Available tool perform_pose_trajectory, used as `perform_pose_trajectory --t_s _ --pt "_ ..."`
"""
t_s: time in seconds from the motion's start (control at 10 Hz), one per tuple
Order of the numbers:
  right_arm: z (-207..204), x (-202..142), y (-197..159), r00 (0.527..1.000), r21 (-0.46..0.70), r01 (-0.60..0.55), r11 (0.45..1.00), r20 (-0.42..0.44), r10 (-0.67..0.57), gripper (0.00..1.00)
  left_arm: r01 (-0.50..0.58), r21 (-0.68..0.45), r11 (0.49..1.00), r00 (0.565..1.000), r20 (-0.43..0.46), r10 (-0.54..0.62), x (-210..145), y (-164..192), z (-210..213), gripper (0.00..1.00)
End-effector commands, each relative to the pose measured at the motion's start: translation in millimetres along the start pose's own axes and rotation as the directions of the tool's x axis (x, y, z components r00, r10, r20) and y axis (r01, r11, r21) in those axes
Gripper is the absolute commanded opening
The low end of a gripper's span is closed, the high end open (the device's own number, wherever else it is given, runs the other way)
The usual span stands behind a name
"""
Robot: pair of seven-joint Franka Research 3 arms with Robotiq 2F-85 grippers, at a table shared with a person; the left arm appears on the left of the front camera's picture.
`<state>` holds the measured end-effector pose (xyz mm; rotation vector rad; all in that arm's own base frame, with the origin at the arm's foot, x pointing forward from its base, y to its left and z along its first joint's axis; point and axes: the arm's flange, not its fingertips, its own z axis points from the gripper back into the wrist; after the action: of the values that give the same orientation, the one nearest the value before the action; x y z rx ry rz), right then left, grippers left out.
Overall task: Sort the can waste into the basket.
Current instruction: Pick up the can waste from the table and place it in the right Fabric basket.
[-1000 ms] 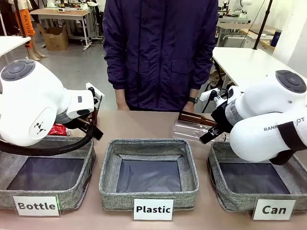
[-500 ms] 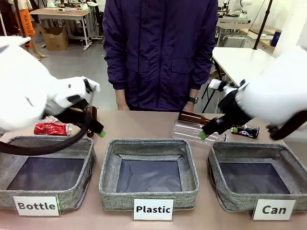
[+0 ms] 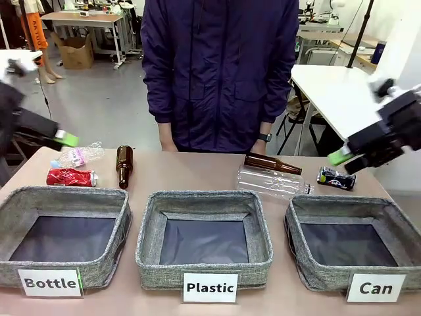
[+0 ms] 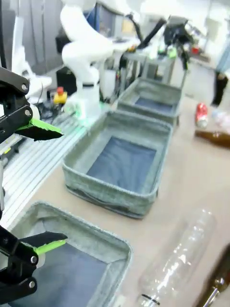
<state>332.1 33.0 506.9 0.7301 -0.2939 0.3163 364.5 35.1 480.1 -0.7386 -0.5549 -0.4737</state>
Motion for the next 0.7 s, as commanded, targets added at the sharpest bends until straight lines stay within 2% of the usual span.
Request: perform_pose_trajectory --t_s 0.0,0.1,0.3,0.6 --pt "4.8 -83.5 -35.7 0.985 0.136 0.077 0.988 0.142 -0.096 1.00 -0.072 -0.124 0.990 0.995 0.066 0.080 -28.3 36.9 24.9 1.00" --pt "13.2 -106.7 -55.4 0.968 0.183 0.132 0.974 0.186 -0.166 1.00 -0.129 -0.146 0.981 0.982 0.121 0.147 -48.7 50.0 41.1 1.00" --pt "23.2 -140.2 -101.8 0.929 0.242 0.270 0.932 0.190 -0.318 1.00 -0.206 -0.206 0.957 0.940 0.230 0.251 -91.7 69.5 63.6 1.00" --pt "27.6 -161.4 -156.8 0.876 0.307 0.338 0.890 0.243 -0.417 1.00 -0.284 -0.197 0.938 0.894 0.299 0.334 -142.0 72.2 70.9 1.00"
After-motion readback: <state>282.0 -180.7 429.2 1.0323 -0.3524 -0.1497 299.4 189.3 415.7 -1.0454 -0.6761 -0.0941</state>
